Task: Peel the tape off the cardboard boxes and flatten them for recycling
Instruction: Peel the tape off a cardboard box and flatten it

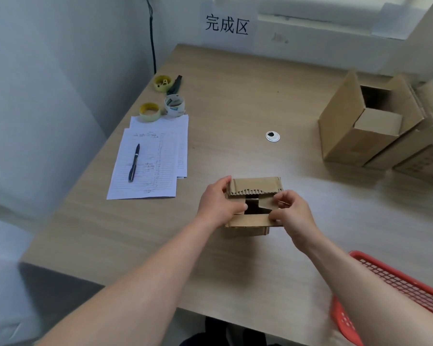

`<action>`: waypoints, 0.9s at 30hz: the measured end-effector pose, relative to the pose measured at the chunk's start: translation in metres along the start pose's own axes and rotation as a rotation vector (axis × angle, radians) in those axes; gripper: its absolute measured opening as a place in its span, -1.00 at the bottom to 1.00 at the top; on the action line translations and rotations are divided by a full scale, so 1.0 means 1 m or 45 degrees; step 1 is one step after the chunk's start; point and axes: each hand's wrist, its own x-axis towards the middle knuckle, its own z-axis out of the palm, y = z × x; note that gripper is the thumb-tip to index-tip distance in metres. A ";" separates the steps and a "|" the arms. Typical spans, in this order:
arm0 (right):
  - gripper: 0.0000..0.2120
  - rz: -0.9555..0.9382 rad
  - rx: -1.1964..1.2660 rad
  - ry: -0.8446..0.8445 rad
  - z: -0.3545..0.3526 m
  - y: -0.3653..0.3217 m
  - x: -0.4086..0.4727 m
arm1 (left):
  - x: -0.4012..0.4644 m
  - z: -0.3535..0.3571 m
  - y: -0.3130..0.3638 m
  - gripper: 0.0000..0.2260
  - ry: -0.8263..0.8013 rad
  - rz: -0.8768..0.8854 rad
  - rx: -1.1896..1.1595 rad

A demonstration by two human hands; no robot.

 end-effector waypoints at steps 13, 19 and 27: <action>-0.11 -0.150 -0.489 0.187 0.013 0.007 -0.010 | 0.001 0.020 -0.003 -0.31 0.044 -0.144 0.572; -0.04 -0.134 -0.600 0.146 0.011 0.002 -0.003 | -0.008 0.021 0.000 -0.38 -0.016 -0.039 0.541; -0.22 -0.031 -0.428 0.298 -0.001 -0.009 0.016 | -0.018 0.023 0.010 -0.34 -0.050 0.034 0.509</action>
